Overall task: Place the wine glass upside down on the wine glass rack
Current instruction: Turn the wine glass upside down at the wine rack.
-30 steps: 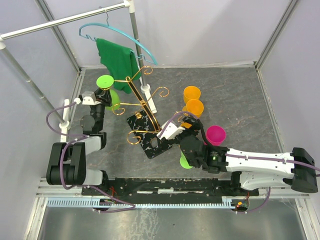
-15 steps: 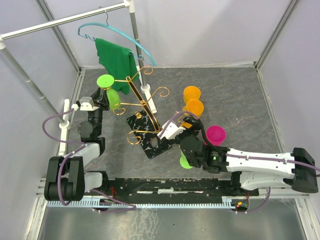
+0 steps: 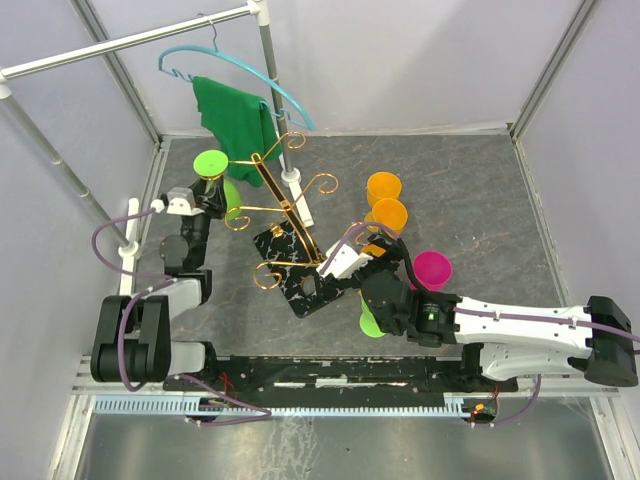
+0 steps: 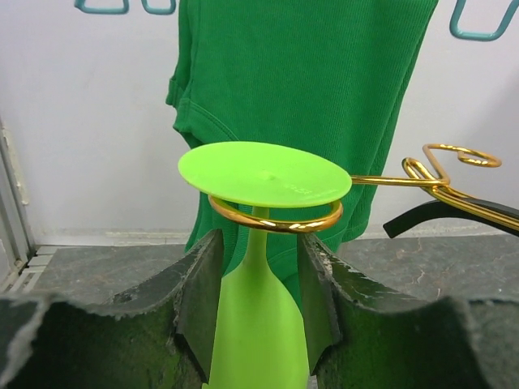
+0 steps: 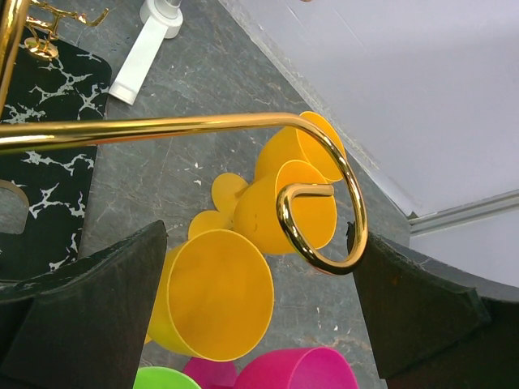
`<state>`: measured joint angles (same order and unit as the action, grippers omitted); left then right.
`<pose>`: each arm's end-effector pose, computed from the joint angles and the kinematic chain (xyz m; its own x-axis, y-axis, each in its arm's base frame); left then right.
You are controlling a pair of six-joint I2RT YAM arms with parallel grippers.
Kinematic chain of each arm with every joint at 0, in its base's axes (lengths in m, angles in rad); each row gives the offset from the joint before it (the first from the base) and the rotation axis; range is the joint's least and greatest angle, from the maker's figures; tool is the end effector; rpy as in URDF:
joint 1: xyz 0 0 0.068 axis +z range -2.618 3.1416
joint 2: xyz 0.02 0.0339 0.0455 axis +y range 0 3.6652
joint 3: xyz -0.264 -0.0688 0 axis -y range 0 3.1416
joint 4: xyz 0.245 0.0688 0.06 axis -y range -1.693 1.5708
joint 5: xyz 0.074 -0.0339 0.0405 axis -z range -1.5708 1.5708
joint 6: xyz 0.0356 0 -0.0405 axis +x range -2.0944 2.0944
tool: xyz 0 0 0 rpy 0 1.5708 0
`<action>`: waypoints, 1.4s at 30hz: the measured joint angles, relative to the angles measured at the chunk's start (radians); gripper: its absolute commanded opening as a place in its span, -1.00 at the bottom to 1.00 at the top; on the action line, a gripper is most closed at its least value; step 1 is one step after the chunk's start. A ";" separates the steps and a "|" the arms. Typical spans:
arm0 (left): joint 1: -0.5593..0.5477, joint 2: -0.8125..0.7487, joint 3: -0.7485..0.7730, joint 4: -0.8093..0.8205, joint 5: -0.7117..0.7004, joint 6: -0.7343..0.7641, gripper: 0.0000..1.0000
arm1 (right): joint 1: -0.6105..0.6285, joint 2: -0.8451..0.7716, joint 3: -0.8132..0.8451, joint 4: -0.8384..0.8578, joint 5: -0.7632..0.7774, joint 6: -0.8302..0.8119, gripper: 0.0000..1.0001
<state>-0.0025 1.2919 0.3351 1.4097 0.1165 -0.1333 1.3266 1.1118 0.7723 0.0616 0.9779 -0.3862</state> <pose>0.2358 -0.0047 0.2495 0.4195 -0.1331 -0.8980 0.1642 0.9840 -0.0691 0.0877 0.2299 0.2994 0.0702 -0.5890 -0.8051 -0.3486 0.7417 -0.5730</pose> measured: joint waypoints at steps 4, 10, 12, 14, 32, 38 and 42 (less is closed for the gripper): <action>0.000 0.061 0.034 0.008 0.016 0.000 -0.04 | 0.000 0.000 0.000 0.000 0.000 -0.001 1.00; 0.000 0.114 0.067 0.034 0.016 -0.001 -0.31 | 0.000 0.004 0.000 0.002 0.001 -0.005 1.00; 0.000 0.119 0.069 0.045 0.014 -0.001 -0.46 | 0.000 0.008 0.000 0.003 0.002 -0.007 1.00; 0.000 0.120 0.069 0.055 0.008 -0.001 -0.56 | 0.000 0.014 0.000 0.005 0.004 -0.009 1.00; 0.000 0.046 0.009 0.067 -0.042 0.000 -0.72 | 0.000 0.017 0.000 0.005 0.010 -0.012 1.00; 0.000 -0.032 -0.025 0.044 -0.035 0.001 -0.72 | 0.000 0.017 0.000 0.005 0.010 -0.011 1.00; 0.000 -0.050 -0.034 0.031 -0.010 0.000 -0.72 | 0.000 0.017 0.000 0.005 0.010 -0.011 1.00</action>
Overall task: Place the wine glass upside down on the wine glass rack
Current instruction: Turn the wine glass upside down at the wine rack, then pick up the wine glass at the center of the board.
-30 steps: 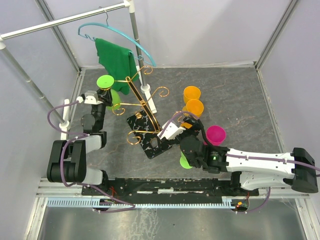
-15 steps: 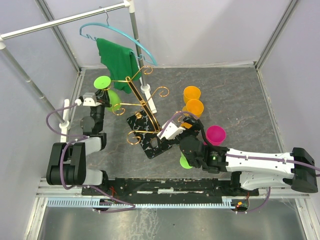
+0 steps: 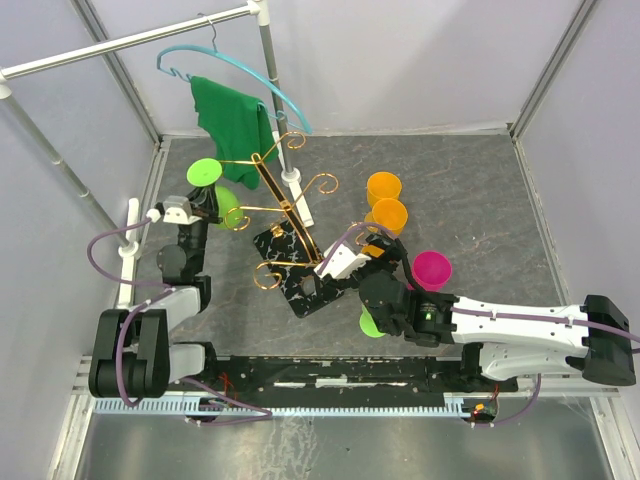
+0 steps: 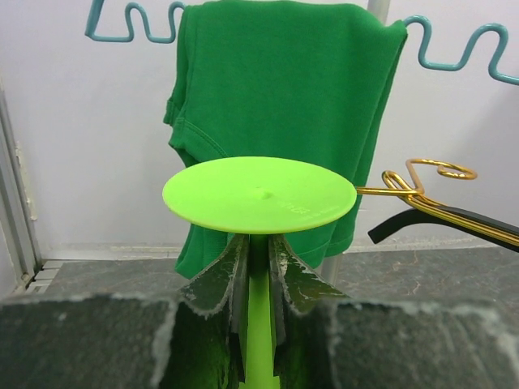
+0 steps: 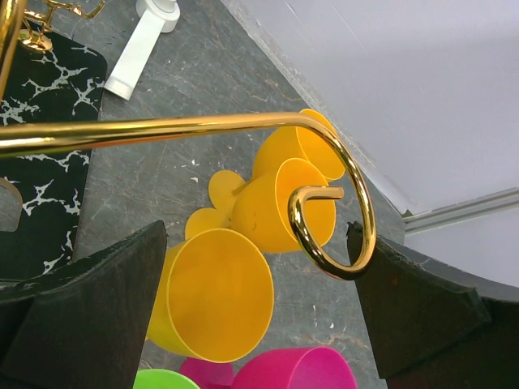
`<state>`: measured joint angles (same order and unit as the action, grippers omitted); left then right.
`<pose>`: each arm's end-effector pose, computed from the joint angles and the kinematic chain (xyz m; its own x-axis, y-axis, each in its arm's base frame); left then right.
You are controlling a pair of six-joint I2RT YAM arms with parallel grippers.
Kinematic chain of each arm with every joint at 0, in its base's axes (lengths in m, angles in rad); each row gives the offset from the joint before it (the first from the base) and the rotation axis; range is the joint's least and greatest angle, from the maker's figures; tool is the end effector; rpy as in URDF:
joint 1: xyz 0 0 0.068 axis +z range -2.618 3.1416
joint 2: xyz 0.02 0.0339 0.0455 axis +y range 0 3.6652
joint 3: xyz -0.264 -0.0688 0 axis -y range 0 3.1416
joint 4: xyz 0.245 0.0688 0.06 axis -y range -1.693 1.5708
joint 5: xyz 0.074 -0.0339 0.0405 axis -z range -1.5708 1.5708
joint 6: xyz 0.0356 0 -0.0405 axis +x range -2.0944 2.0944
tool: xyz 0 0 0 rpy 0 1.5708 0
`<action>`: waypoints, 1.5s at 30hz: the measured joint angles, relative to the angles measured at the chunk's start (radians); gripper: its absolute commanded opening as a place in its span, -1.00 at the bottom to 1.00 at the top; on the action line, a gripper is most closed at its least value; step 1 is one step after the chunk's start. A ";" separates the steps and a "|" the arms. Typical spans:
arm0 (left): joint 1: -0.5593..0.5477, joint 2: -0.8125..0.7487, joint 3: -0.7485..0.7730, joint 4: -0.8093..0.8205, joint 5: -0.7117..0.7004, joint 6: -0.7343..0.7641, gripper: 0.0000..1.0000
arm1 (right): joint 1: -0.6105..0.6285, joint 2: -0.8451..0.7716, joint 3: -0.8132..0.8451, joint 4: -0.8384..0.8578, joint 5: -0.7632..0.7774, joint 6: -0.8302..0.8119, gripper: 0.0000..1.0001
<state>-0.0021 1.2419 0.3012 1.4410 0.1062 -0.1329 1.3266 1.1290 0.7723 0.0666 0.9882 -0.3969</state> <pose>0.2235 -0.0042 0.2532 0.4629 -0.1327 -0.8764 0.1578 0.9853 -0.0659 0.0886 0.2328 0.2961 0.0678 -0.6075 -0.7914 -0.3407 0.7314 -0.5907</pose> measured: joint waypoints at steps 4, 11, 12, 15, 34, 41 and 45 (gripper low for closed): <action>0.000 -0.003 -0.002 -0.004 0.043 0.000 -0.65 | 0.000 0.000 0.000 0.000 0.000 0.003 1.00; 0.000 0.018 -0.001 -0.005 0.116 -0.002 -0.36 | 0.000 0.000 0.000 -0.013 0.008 0.020 1.00; 0.000 0.025 -0.001 -0.005 0.124 -0.002 -0.27 | 0.000 0.001 0.002 -0.023 0.010 0.029 1.00; 0.000 0.035 -0.001 -0.005 0.133 -0.003 -0.07 | 0.000 0.005 0.014 -0.050 0.011 0.055 0.99; 0.000 -0.526 -0.117 -0.620 -0.111 -0.146 0.98 | 0.000 -0.060 0.280 -0.444 0.077 0.376 1.00; 0.000 -0.748 -0.049 -1.128 -0.323 -0.269 0.98 | -0.008 -0.068 0.325 -0.591 0.070 0.492 1.00; 0.000 -0.702 0.136 -1.421 -0.424 -0.308 0.98 | -0.036 -0.067 0.345 -0.649 0.046 0.553 1.00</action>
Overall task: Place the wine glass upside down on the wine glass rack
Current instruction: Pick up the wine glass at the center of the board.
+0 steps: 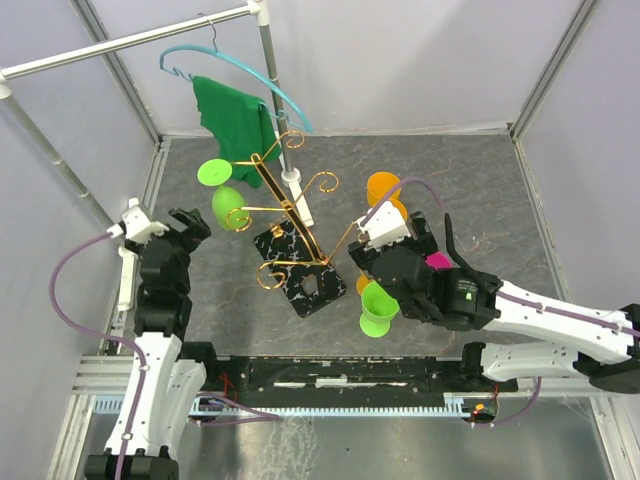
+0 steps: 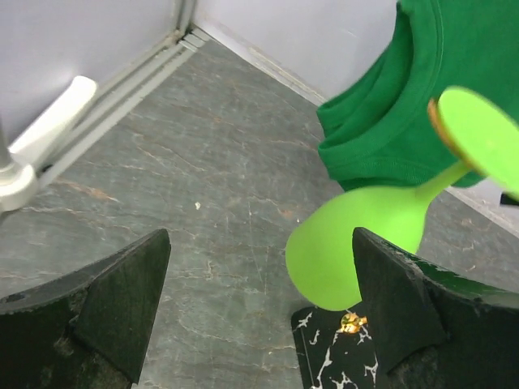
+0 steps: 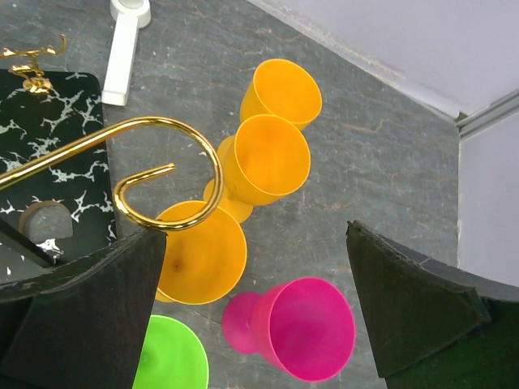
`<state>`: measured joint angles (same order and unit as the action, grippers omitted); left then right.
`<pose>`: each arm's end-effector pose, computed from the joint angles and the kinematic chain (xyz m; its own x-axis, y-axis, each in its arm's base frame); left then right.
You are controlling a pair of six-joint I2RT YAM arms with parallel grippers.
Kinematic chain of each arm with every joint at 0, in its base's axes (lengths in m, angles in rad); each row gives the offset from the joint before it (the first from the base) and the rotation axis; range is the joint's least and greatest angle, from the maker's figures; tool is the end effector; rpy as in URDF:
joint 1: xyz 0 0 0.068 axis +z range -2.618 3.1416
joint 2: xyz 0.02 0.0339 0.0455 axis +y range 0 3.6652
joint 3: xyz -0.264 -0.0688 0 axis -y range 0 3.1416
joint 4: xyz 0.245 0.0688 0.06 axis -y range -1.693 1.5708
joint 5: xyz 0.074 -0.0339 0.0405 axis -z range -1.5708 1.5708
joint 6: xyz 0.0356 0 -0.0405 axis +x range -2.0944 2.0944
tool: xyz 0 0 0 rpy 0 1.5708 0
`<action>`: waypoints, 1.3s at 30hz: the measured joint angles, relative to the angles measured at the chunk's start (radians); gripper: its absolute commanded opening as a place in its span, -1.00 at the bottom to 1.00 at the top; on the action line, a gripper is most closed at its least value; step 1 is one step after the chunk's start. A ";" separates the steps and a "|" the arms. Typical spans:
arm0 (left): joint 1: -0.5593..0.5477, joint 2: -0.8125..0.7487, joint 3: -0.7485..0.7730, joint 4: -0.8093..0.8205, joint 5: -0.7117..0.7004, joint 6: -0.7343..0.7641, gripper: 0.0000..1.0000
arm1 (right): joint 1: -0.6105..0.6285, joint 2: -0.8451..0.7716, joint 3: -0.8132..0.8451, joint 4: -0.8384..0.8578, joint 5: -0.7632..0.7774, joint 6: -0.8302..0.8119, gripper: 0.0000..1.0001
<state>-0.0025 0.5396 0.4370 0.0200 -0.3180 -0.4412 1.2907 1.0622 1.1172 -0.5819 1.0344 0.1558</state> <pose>0.1508 0.0108 0.2748 0.0574 -0.4058 -0.9122 -0.3148 0.8597 -0.4022 0.0881 0.1957 0.3711 -0.1817 -0.3447 -0.9210 -0.2607 0.9199 -0.2929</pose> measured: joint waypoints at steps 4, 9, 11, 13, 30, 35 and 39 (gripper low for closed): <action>0.000 0.096 0.221 -0.200 -0.049 0.000 0.98 | -0.052 0.000 0.000 -0.038 -0.043 0.043 1.00; 0.000 0.215 0.418 -0.379 -0.047 0.000 0.98 | -0.097 0.000 0.034 -0.137 -0.060 0.101 1.00; 0.000 0.267 0.480 -0.437 -0.043 -0.010 0.98 | -0.107 0.000 0.061 -0.172 -0.053 0.116 1.00; 0.000 0.331 0.554 -0.497 -0.037 -0.023 0.98 | -0.110 0.001 0.111 -0.221 -0.041 0.136 1.00; 0.000 0.459 0.812 -0.563 0.222 0.032 0.98 | -0.567 0.164 0.519 -0.381 -0.296 0.035 0.97; 0.000 0.533 0.876 -0.560 0.315 0.118 0.98 | -0.793 0.253 0.537 -0.356 -0.489 -0.007 0.79; 0.000 0.566 0.902 -0.551 0.398 0.166 0.98 | -0.895 0.309 0.451 -0.281 -0.644 -0.028 0.61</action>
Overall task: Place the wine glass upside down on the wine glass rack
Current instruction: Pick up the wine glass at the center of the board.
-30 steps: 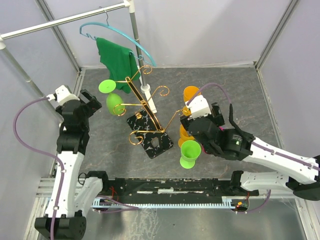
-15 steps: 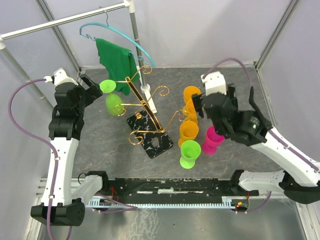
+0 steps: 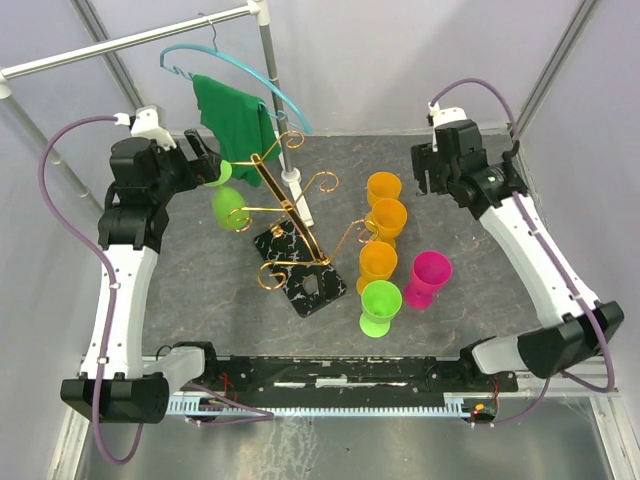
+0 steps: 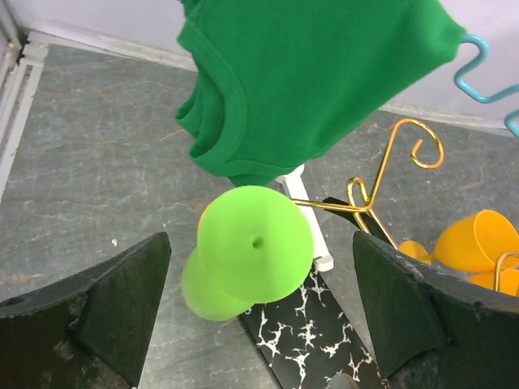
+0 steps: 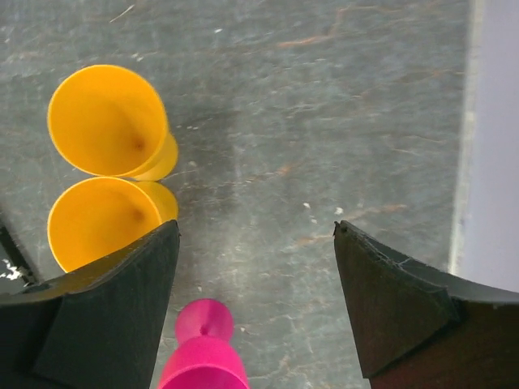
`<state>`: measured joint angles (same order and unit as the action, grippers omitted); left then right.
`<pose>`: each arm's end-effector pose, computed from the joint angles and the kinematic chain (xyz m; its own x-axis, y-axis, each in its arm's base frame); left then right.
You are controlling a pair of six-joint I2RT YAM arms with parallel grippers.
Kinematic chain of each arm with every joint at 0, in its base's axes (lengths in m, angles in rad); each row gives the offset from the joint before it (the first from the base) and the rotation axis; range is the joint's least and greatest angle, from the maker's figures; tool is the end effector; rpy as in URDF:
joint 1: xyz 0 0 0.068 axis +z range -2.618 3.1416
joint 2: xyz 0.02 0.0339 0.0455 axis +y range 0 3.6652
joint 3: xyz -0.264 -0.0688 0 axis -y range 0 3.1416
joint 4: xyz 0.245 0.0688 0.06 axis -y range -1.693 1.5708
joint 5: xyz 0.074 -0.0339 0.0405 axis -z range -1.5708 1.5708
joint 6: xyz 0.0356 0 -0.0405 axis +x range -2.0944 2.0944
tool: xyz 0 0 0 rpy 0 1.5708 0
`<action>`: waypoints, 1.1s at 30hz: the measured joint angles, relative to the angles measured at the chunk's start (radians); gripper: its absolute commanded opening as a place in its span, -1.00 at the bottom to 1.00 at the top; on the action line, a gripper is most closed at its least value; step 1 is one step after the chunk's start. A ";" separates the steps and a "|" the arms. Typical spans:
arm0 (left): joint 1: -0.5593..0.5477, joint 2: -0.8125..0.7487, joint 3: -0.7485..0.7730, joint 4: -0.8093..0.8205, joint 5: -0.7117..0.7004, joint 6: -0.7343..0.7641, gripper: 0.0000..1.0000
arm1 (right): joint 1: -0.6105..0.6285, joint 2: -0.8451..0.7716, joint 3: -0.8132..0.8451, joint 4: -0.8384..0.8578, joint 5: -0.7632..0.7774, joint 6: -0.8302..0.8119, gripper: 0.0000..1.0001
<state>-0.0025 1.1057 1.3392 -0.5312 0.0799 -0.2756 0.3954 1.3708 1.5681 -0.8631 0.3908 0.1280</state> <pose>0.2307 -0.0034 0.4324 -0.3037 -0.2705 -0.9136 -0.0040 0.9592 -0.2827 0.2637 0.0954 0.4131 -0.5755 -0.1123 -0.8100 -0.0063 0.9911 -0.1330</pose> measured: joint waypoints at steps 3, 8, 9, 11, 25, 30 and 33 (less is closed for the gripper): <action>0.000 0.003 0.002 0.010 0.035 0.023 0.99 | -0.021 0.045 -0.055 0.067 -0.100 -0.019 0.38; 0.000 0.002 0.003 0.039 0.113 0.031 1.00 | -0.023 0.129 -0.063 0.161 -0.199 -0.048 0.14; 0.000 0.002 0.003 0.047 0.129 0.030 1.00 | -0.023 0.144 -0.063 0.177 -0.213 -0.053 0.04; 0.000 0.002 0.003 0.066 0.160 0.030 0.99 | -0.024 0.166 -0.063 0.197 -0.225 -0.061 -0.10; 0.000 -0.011 -0.011 0.129 0.246 0.024 1.00 | -0.037 0.320 -0.055 0.276 -0.240 -0.077 -0.06; 0.000 -0.014 -0.045 0.145 0.256 0.023 1.00 | -0.043 0.359 -0.044 0.296 -0.263 -0.068 -0.28; 0.000 -0.014 -0.055 0.145 0.264 0.023 1.00 | -0.044 0.383 -0.042 0.307 -0.284 -0.062 -0.66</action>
<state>-0.0025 1.0920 1.2839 -0.3862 0.3443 -0.2527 0.3511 1.7535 1.5261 -0.5560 0.1066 0.0662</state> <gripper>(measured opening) 0.997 0.332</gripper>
